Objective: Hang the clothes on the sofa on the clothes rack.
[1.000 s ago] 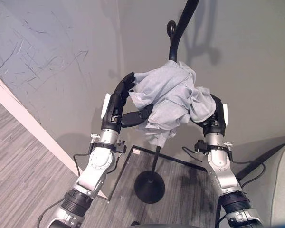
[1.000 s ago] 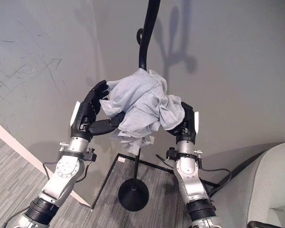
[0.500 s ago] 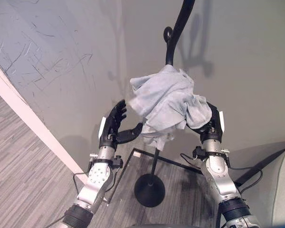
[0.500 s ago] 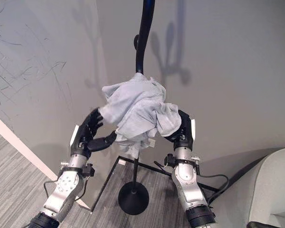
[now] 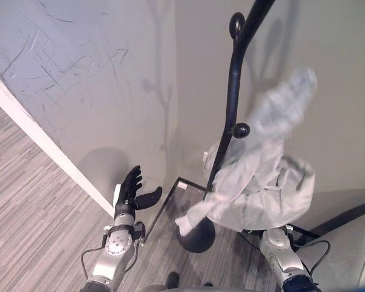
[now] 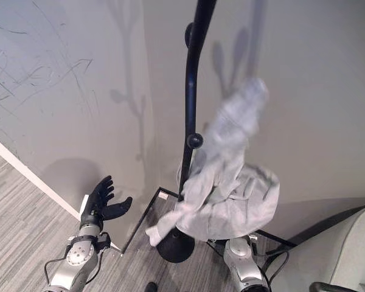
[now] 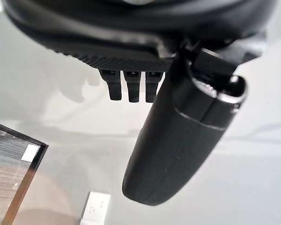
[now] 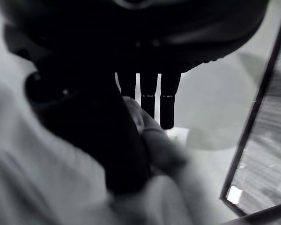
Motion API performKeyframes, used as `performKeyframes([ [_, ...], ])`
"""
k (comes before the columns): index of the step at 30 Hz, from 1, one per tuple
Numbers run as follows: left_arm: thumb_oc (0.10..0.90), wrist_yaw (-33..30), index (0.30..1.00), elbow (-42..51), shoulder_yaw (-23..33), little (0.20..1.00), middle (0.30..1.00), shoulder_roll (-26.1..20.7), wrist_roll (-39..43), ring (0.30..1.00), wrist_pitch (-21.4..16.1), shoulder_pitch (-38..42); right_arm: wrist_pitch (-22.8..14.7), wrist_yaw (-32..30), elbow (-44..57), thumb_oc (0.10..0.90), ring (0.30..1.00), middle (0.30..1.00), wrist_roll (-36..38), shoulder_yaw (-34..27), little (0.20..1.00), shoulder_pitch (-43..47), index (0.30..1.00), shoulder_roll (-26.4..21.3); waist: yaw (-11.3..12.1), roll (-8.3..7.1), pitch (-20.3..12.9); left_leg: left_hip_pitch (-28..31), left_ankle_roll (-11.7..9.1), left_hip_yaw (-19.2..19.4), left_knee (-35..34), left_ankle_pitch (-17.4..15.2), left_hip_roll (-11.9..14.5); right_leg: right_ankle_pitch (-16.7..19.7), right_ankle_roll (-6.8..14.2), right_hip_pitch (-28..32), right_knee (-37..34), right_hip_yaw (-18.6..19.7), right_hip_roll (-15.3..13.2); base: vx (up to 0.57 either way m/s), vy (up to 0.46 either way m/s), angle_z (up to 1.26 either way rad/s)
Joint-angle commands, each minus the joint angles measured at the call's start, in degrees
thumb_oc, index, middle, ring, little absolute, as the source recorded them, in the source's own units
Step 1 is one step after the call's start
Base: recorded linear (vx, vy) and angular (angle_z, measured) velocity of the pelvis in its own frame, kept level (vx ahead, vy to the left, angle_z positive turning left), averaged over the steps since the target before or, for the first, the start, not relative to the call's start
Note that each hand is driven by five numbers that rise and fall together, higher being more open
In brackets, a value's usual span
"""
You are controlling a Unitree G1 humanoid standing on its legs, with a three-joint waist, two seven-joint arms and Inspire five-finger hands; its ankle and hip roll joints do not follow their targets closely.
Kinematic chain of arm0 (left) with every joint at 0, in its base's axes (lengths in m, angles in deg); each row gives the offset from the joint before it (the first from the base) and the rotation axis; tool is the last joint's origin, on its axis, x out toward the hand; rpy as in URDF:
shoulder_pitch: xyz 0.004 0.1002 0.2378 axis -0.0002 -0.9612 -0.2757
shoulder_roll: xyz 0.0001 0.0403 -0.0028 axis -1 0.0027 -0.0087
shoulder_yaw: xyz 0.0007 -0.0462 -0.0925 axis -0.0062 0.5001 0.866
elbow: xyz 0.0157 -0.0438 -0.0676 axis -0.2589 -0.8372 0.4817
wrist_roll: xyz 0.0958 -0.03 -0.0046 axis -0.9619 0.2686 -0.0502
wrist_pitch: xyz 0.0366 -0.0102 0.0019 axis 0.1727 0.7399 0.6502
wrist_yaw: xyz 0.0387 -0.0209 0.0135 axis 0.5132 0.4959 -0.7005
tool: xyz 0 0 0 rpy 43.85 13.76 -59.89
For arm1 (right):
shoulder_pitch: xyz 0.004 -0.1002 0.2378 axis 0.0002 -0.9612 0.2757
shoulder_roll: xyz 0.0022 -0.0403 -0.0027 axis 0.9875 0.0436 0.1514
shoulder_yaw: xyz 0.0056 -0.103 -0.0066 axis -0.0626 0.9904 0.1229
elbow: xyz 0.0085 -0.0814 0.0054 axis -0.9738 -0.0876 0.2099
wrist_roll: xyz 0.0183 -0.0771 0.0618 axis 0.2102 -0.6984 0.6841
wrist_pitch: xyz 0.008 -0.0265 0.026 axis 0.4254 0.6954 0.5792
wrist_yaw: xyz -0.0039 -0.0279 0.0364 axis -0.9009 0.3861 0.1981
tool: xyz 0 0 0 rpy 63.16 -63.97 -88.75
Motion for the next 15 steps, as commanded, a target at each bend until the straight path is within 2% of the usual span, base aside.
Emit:
performKeyframes([
  [1, 0.800, -0.9, 0.900, 1.7, 3.1, 0.900, 0.900, -0.1, -0.6, 0.900, -6.4, 4.4, -6.3, -2.6, 7.3, 0.800, 0.900, 0.900, -1.8, -4.2, 0.900, 3.3, 0.900, -0.8, 0.8, -1.99, -3.0, -2.1, -1.2, 4.1, 0.3, -2.7, 3.6, 0.0, 1.3, -0.7, 1.9, -1.9, -3.1, 0.00, 0.000, 0.00],
  [9, 0.800, -0.8, 0.900, -0.3, 3.0, 0.900, 0.900, 0.1, -0.4, 0.900, -6.3, 3.6, -7.2, -3.3, 8.4, 0.800, 0.900, 0.900, -0.8, -6.1, 0.900, 3.0, 0.900, -1.0, 0.6, -2.18, -3.0, -2.0, -1.1, 4.8, 0.3, -3.0, 3.7, 0.1, 1.3, -0.8, 1.7, -1.6, -3.1, 0.00, 0.000, 0.00],
  [10, 0.800, -0.7, 0.900, -0.3, 3.0, 0.900, 0.900, 0.1, -0.2, 0.900, -6.3, 3.6, -7.2, -3.2, 8.3, 0.701, 0.752, 0.752, -0.1, -6.1, 0.752, 2.8, 0.752, -0.9, 0.6, -2.23, -3.0, -2.0, -1.1, 4.9, 0.3, -3.0, 3.8, 0.1, 1.3, -0.8, 1.7, -1.6, -3.0, 0.01, 0.005, -0.03],
  [11, 0.800, -0.5, 0.900, -0.4, 3.0, 0.900, 0.900, 0.2, 0.0, 0.900, -6.3, 3.6, -7.2, -2.9, 8.2, 0.558, 0.538, 0.538, 0.5, -6.1, 0.538, 2.7, 0.538, -0.7, 0.6, -2.31, -2.9, -2.0, -1.1, 4.9, 0.3, -3.0, 3.8, 0.1, 1.3, -0.8, 1.6, -1.5, -3.0, 0.01, 0.001, -0.03],
  [12, 0.800, -0.5, 0.900, -0.4, 3.0, 0.900, 0.900, 0.2, 0.0, 0.900, -6.3, 3.6, -7.2, -2.9, 8.2, 0.538, 0.507, 0.507, 0.5, -6.1, 0.507, 2.7, 0.507, -0.7, 0.6, -2.31, -2.9, -2.0, -1.1, 4.9, 0.3, -3.0, 3.8, 0.1, 1.3, -0.8, 1.6, -1.5, -3.0, 0.00, 0.000, 0.00],
  [13, 0.800, -0.4, 0.900, -0.6, 3.0, 0.900, 0.900, 0.3, 0.3, 0.900, -6.4, 3.5, -7.5, -2.6, 7.9, 0.400, 0.300, 0.300, 1.3, -6.1, 0.300, 2.4, 0.300, -0.5, 0.6, -2.44, -2.9, -2.0, -1.1, 4.9, 0.3, -3.0, 3.8, 0.2, 1.3, -0.8, 1.5, -1.5, -3.0, 0.00, 0.000, 0.00],
  [15, 0.800, -0.1, 0.900, -0.8, 2.9, 0.900, 0.900, 0.3, 0.5, 0.900, -6.4, 3.3, -7.7, -2.0, 7.4, 0.400, 0.300, 0.300, 2.4, -6.1, 0.300, 2.4, 0.300, -0.3, 0.7, -2.57, -2.9, -2.0, -1.1, 4.9, 0.3, -3.0, 4.0, 0.2, 1.2, -0.8, 1.4, -1.4, -2.9, 0.00, 0.000, 0.00],
])
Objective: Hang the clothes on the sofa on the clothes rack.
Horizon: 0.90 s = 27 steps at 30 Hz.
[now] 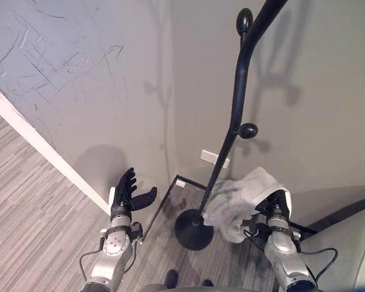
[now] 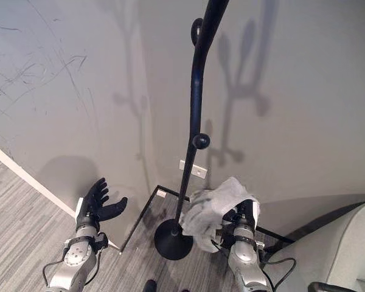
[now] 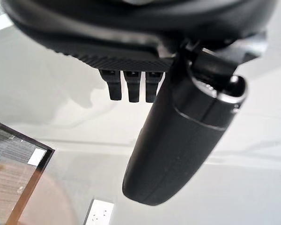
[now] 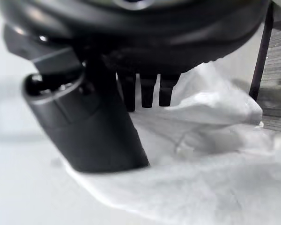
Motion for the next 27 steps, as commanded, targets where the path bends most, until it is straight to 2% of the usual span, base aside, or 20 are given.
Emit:
performKeyframes([
  [1, 0.800, 0.3, 0.900, 0.6, 1.6, 0.900, 0.900, -0.7, 0.3, 0.900, -6.3, 3.3, -7.7, 0.1, 7.3, 0.400, 0.300, 0.300, 2.2, -3.1, 0.300, 3.5, 0.300, -0.6, 0.9, -1.73, -3.6, -2.2, -1.0, 4.5, 0.3, -3.0, 3.9, 0.2, 1.3, -0.8, 1.4, -1.8, -3.0, 0.00, 0.000, 0.00],
  [2, 0.673, 0.5, 0.709, 0.5, 1.6, 0.709, 0.709, -0.7, 0.4, 0.709, -6.3, 3.1, -7.9, 0.2, 7.3, 0.400, 0.300, 0.300, 2.5, -3.1, 0.300, 3.4, 0.300, -0.6, 0.9, -1.78, -3.6, -2.2, -1.0, 4.5, 0.3, -3.0, 3.9, 0.3, 1.3, -0.8, 1.3, -1.8, -2.9, 0.00, 0.000, 0.00],
  [3, 0.631, 0.5, 0.646, 0.4, 1.6, 0.646, 0.646, -0.6, 0.8, 0.646, -6.3, 3.0, -7.9, 0.2, 7.3, 0.400, 0.300, 0.300, 2.8, -3.1, 0.300, 3.4, 0.300, -0.6, 0.9, -1.83, -3.5, -2.2, -1.0, 4.5, 0.3, -3.0, 3.9, 0.3, 1.3, -0.9, 1.3, -1.9, -2.9, 0.00, 0.000, 0.00],
  [6, 0.679, 0.8, 0.719, 0.3, 1.6, 0.719, 0.719, -0.6, 1.1, 0.719, -6.1, 2.8, -7.8, 0.5, 7.4, 0.400, 0.300, 0.300, 3.0, -3.1, 0.300, 3.5, 0.300, -0.6, 1.0, -1.89, -3.5, -2.2, -1.1, 4.5, 0.3, -3.0, 3.9, 0.3, 1.3, -0.9, 1.3, -1.9, -2.9, 0.00, 0.000, 0.00],
  [7, 0.761, 0.7, 0.841, -0.2, 1.7, 0.841, 0.841, -0.6, 1.3, 0.841, -6.1, 2.7, -8.0, 0.4, 7.3, 0.400, 0.300, 0.300, 3.6, -3.0, 0.300, 3.6, 0.300, -0.4, 1.0, -1.96, -3.5, -2.2, -1.1, 4.5, 0.3, -3.1, 3.9, 0.3, 1.3, -0.9, 1.3, -1.8, -2.9, 0.00, 0.000, 0.00],
  [8, 0.640, 0.8, 0.660, -0.3, 1.8, 0.660, 0.660, -0.6, 1.4, 0.660, -5.9, 2.6, -8.0, 0.3, 7.4, 0.400, 0.300, 0.300, 3.9, -3.1, 0.300, 3.6, 0.300, -0.4, 1.1, -1.99, -3.5, -2.2, -1.1, 4.5, 0.3, -3.1, 3.9, 0.3, 1.3, -0.9, 1.3, -1.9, -2.8, 0.00, 0.000, 0.00],
  [9, 0.598, 0.9, 0.596, -0.5, 1.8, 0.596, 0.596, -0.6, 1.5, 0.596, -5.9, 2.5, -8.0, 0.3, 7.3, 0.400, 0.300, 0.300, 4.0, -3.1, 0.300, 3.6, 0.300, -0.4, 1.1, -2.01, -3.5, -2.2, -1.1, 4.4, 0.3, -3.1, 3.9, 0.3, 1.3, -0.9, 1.3, -1.9, -2.8, 0.00, 0.000, 0.00],
  [13, 0.582, 1.0, 0.573, -0.7, 1.9, 0.573, 0.573, -0.7, 1.3, 0.573, -5.7, 2.2, -8.2, 0.2, 7.2, 0.400, 0.300, 0.300, 4.8, -3.4, 0.300, 3.8, 0.300, -0.2, 1.2, -2.11, -3.5, -2.0, -1.1, 4.3, 0.3, -3.2, 3.9, 0.2, 1.3, -0.8, 1.3, -1.8, -2.8, 0.00, 0.000, 0.00],
  [15, 0.591, 1.1, 0.587, -0.8, 1.8, 0.587, 0.587, -0.6, 1.3, 0.587, -5.6, 2.1, -8.4, 0.2, 7.5, 0.400, 0.300, 0.300, 5.5, -3.5, 0.300, 4.0, 0.300, -0.1, 1.3, -2.15, -3.5, -2.0, -1.1, 4.4, 0.3, -3.2, 3.9, 0.2, 1.2, -0.7, 1.3, -1.8, -2.8, 0.00, 0.000, 0.00],
  [16, 0.643, 1.2, 0.665, -0.7, 1.8, 0.665, 0.665, -0.7, 1.2, 0.665, -5.5, 2.1, -8.5, 0.4, 7.8, 0.400, 0.300, 0.300, 6.2, -3.6, 0.300, 4.0, 0.300, 0.0, 1.3, -2.15, -3.5, -2.0, -1.1, 4.4, 0.3, -3.2, 3.9, 0.2, 1.2, -0.7, 1.2, -1.8, -2.7, 0.00, 0.000, 0.00],
  [17, 0.731, 1.5, 0.796, -0.6, 1.7, 0.796, 0.796, -0.8, 1.1, 0.796, -5.3, 2.0, -8.8, 0.6, 8.5, 0.400, 0.300, 0.300, 6.8, -3.8, 0.300, 4.1, 0.300, 0.0, 1.3, -2.18, -3.5, -1.9, -1.1, 4.3, 0.3, -3.2, 3.9, 0.2, 1.2, -0.7, 1.2, -1.8, -2.7, 0.00, 0.000, 0.00],
  [18, 0.800, 1.8, 0.900, -0.3, 1.5, 0.900, 0.900, -1.0, 0.8, 0.900, -5.1, 1.9, -8.9, 0.8, 10.2, 0.400, 0.300, 0.300, 7.1, -4.3, 0.300, 4.2, 0.300, -0.2, 1.3, -2.20, -3.5, -1.9, -1.1, 4.3, 0.3, -3.2, 3.9, 0.2, 1.2, -0.7, 1.2, -1.8, -2.7, 0.00, 0.000, 0.00],
  [22, 0.800, 2.9, 0.900, 0.8, 1.1, 0.900, 0.900, -1.7, 0.0, 0.900, -4.6, 1.9, -12.0, 2.8, 17.0, 0.400, 0.300, 0.300, 12.5, -6.6, 0.300, 4.7, 0.300, -0.3, 1.2, -2.39, -3.4, -1.9, -1.1, 4.4, 0.3, -3.2, 4.0, 0.2, 1.2, -0.7, 1.4, -1.7, -2.7, 0.00, 0.000, 0.00],
  [27, 0.800, 5.7, 0.900, 2.7, 0.9, 0.900, 0.900, -2.1, 1.4, 0.900, -4.6, 1.2, -17.0, 8.3, 28.1, 0.400, 0.300, 0.300, 20.4, -10.4, 0.300, 4.2, 0.300, 0.0, 0.9, -2.70, -3.4, -1.9, -1.1, 4.7, 0.3, -3.3, 4.1, 0.1, 1.2, -1.2, 1.9, -1.2, -2.5, -0.02, -0.002, -0.02],
])
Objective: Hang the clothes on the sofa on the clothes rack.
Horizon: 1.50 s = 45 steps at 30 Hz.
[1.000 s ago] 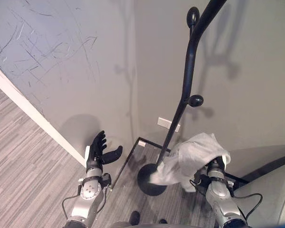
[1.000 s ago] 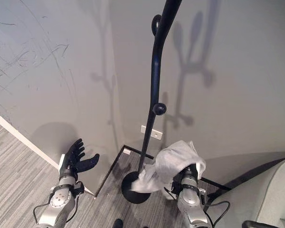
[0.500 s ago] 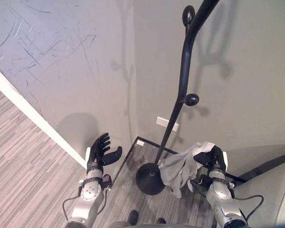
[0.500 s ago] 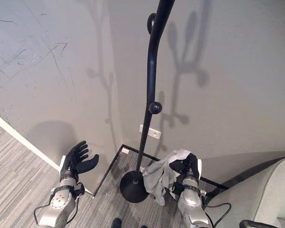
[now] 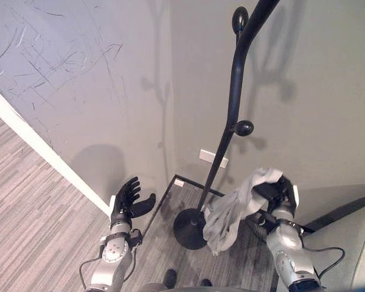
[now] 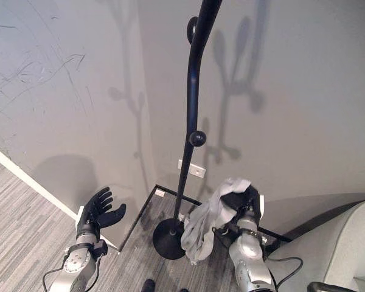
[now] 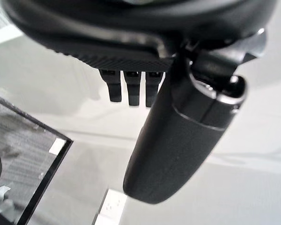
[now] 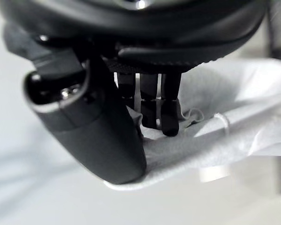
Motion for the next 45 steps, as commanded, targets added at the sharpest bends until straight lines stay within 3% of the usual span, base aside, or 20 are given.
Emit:
performKeyframes([
  [1, 0.800, 3.0, 0.900, 5.0, 0.9, 0.900, 0.900, -2.9, -0.1, 0.900, -5.1, 3.1, -14.2, 6.7, 13.8, 0.400, 0.300, 0.300, 4.9, -6.3, 0.300, 4.3, 0.300, 0.0, 0.8, -2.18, -3.7, -2.1, -1.1, 4.3, 0.3, -3.3, 4.0, 0.1, 1.2, -1.2, 2.0, -1.6, -2.4, -0.03, -0.004, -0.04],
  [4, 0.800, 5.1, 0.900, 6.4, 1.2, 0.900, 0.900, -3.3, 0.3, 0.900, -5.6, 2.6, -15.8, 10.9, 18.8, 0.400, 0.300, 0.300, 8.8, -8.0, 0.300, 2.4, 0.300, 0.3, 0.5, -2.31, -3.7, -2.2, -1.2, 4.4, 0.3, -3.3, 4.1, 0.0, 1.3, -1.3, 2.2, -1.5, -2.4, 0.00, 0.000, 0.00],
  [9, 0.800, 7.1, 0.900, 8.7, 1.1, 0.900, 0.900, -3.8, 1.1, 0.900, -6.1, 1.6, -17.3, 12.8, 23.7, 0.400, 0.300, 0.300, 11.6, -9.4, 0.300, 1.0, 0.300, 0.6, 0.3, -2.25, -3.8, -2.2, -1.3, 4.5, 0.3, -3.3, 4.2, -0.2, 1.3, -1.5, 2.6, -1.5, -2.3, -0.03, -0.005, -0.01],
  [16, 0.800, 10.2, 0.900, 12.9, -0.3, 0.900, 0.900, -5.5, 2.0, 0.900, -6.4, 0.7, -19.7, 7.7, 28.7, 0.400, 0.300, 0.300, 9.0, -13.9, 0.300, 6.2, 0.300, -1.2, 0.4, -1.96, -4.1, -2.1, -1.4, 4.4, 0.3, -3.2, 4.2, -0.3, 1.2, -1.4, 2.7, -1.2, -2.2, -0.01, -0.001, 0.00],
  [20, 0.800, 13.2, 0.900, 17.0, -4.3, 0.900, 0.900, -7.2, 4.4, 0.900, -6.2, 2.1, -22.0, 0.1, 30.1, 0.400, 0.300, 0.300, 3.9, -15.6, 0.300, 17.7, 0.300, -3.7, 0.9, -1.81, -4.5, -2.2, -1.5, 4.2, 0.3, -2.8, 4.2, 0.1, 1.2, -1.5, 2.8, -1.1, -2.1, -0.01, -0.009, -0.01],
  [27, 0.800, 13.9, 0.900, 17.9, -5.1, 0.900, 0.900, -7.5, 5.0, 0.900, -6.2, 2.4, -21.8, -1.2, 30.2, 0.400, 0.300, 0.300, 2.6, -15.3, 0.300, 19.9, 0.300, -4.4, 0.9, -1.86, -4.7, -2.3, -1.5, 4.3, 0.3, -2.8, 4.2, 0.2, 1.1, -1.5, 2.7, -1.0, -2.1, -0.01, -0.001, 0.00],
  [28, 0.800, 16.6, 0.900, 22.2, -10.4, 0.900, 0.900, -9.9, 4.6, 0.900, -6.6, 4.7, -20.5, -6.3, 29.5, 0.400, 0.300, 0.300, -2.5, -13.3, 0.300, 28.6, 0.300, -7.7, 1.3, -2.22, -5.1, -2.2, -1.6, 4.2, 0.3, -2.9, 4.1, 0.2, 0.9, -1.2, 2.3, -0.9, -1.8, -0.05, -0.027, -0.01],
  [29, 0.800, 17.6, 0.900, 24.0, -12.4, 0.900, 0.900, -11.4, 3.0, 0.900, -7.2, 6.2, -19.6, -7.9, 29.3, 0.400, 0.300, 0.300, -4.8, -12.7, 0.300, 31.6, 0.300, -9.2, 1.3, -2.35, -5.2, -2.3, -1.6, 4.2, 0.3, -2.8, 4.1, 0.2, 0.9, -1.2, 2.2, -0.8, -1.8, -0.09, -0.024, -0.03],
  [33, 0.800, 20.4, 0.900, 29.3, -15.3, 0.900, 0.900, -14.8, 4.6, 0.900, -7.0, 8.0, -17.7, -11.4, 27.8, 0.400, 0.300, 0.300, -8.7, -11.3, 0.300, 38.8, 0.300, -13.1, 1.4, -2.33, -5.2, -2.5, -1.8, 4.6, 0.3, -2.4, 4.2, 0.9, 0.8, -1.5, 2.2, -0.7, -1.6, -0.03, 0.001, -0.01],
  [45, 0.800, 23.6, 0.900, 35.5, -16.1, 0.900, 0.900, -17.8, 7.7, 0.900, -6.6, 8.7, -17.1, -13.1, 30.9, 0.400, 0.300, 0.300, -12.8, -12.7, 0.300, 40.9, 0.300, -12.6, 1.1, -2.15, -5.8, -2.4, -2.1, 4.6, 0.3, -2.1, 4.5, 0.7, 0.6, -1.0, 2.3, -0.9, -1.2, 0.00, 0.000, 0.00],
])
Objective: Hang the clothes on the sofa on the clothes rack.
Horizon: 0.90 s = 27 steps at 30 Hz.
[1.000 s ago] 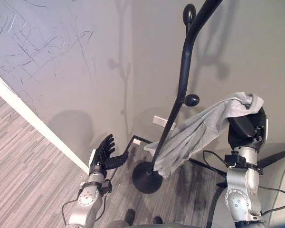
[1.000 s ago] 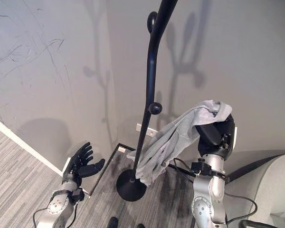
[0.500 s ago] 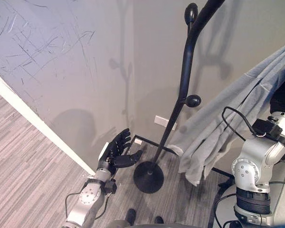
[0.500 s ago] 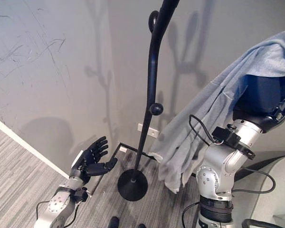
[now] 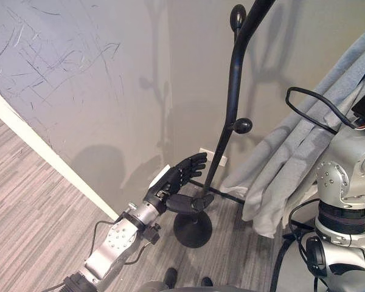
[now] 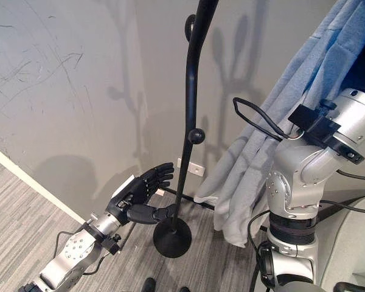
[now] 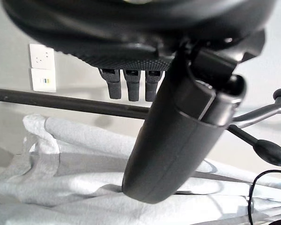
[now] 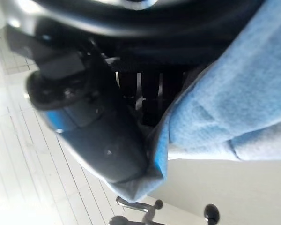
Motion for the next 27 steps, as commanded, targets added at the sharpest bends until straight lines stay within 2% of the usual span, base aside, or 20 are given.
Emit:
performKeyframes([
  [1, 0.800, 2.6, 0.900, 10.3, 1.4, 0.900, 0.900, -0.6, 5.1, 0.900, -5.4, 2.9, -1.9, 0.8, 4.9, 0.400, 0.300, 0.300, -3.6, -1.1, 0.300, 3.5, 0.300, -0.4, 1.0, -2.52, -7.1, -3.5, -1.9, 4.2, 0.2, -2.4, 4.5, 0.3, 0.2, -2.0, 2.3, -1.7, -1.2, 0.00, 0.000, 0.00],
  [5, 0.800, 2.7, 0.900, 9.2, -0.1, 0.900, 0.900, 1.0, 6.8, 0.900, -4.9, 4.7, -2.1, 2.4, 5.3, 0.400, 0.300, 0.300, -1.2, 1.5, 0.300, 3.7, 0.300, 1.1, 0.7, -2.40, -7.4, -3.1, -2.0, 4.3, 0.2, -2.4, 4.7, 0.3, 0.1, -1.8, 2.5, -1.7, -1.2, 0.00, 0.000, 0.00],
  [6, 0.800, 2.5, 0.900, 7.7, -3.1, 0.900, 0.900, 2.5, 5.1, 0.900, -5.0, 8.4, -1.9, 2.9, 5.5, 0.400, 0.300, 0.300, -0.4, 2.8, 0.300, 4.2, 0.300, 2.0, 0.2, -2.43, -7.7, -2.9, -2.1, 4.5, 0.2, -2.4, 4.7, 0.2, 0.0, -1.7, 2.6, -1.7, -1.1, 0.00, 0.000, 0.00],
  [12, 0.800, 1.6, 0.900, 3.0, -10.9, 0.900, 0.900, 7.6, 2.7, 0.900, -4.6, 18.3, -0.1, 3.3, 5.2, 0.400, 0.300, 0.300, -0.2, 8.7, 0.300, 7.7, 0.300, 6.4, -0.6, -2.10, -7.8, -2.5, -2.4, 5.3, 0.2, -2.1, 5.1, 0.3, -0.2, -1.4, 2.6, -1.5, -1.0, -0.01, -0.004, -0.01],
  [19, 0.800, 1.1, 0.900, 2.7, -12.6, 0.900, 0.900, 9.6, 3.6, 0.900, -4.4, 20.4, 0.5, 4.5, 4.2, 0.400, 0.300, 0.300, 1.2, 11.6, 0.300, 8.0, 0.300, 9.1, -0.8, -1.83, -7.5, -2.5, -2.8, 5.6, 0.2, -1.8, 5.6, 0.6, -0.5, -1.2, 2.3, -1.6, -0.6, -0.01, -0.005, -0.01],
  [21, 0.800, 0.5, 0.900, 1.2, -14.4, 0.900, 0.900, 10.4, 1.3, 0.900, -4.7, 22.1, -0.1, 4.5, 3.5, 0.400, 0.300, 0.300, 2.2, 12.2, 0.300, 8.6, 0.300, 9.7, -1.0, -1.91, -7.4, -2.7, -3.1, 5.4, 0.2, -1.4, 6.0, 0.4, -0.8, -1.1, 2.1, -1.7, -0.1, -0.02, -0.041, -0.02],
  [27, 0.800, -0.3, 0.900, 1.6, -13.3, 0.900, 0.900, 9.6, 1.5, 0.900, -4.8, 20.9, -0.3, 5.1, 2.9, 0.400, 0.300, 0.300, 3.5, 12.1, 0.300, 7.8, 0.300, 10.0, -0.6, -1.92, -6.7, -3.6, -3.7, 4.4, 0.2, -0.6, 6.5, 0.4, -1.3, -1.3, 1.8, -2.3, 0.9, -0.02, -0.037, 0.02],
])
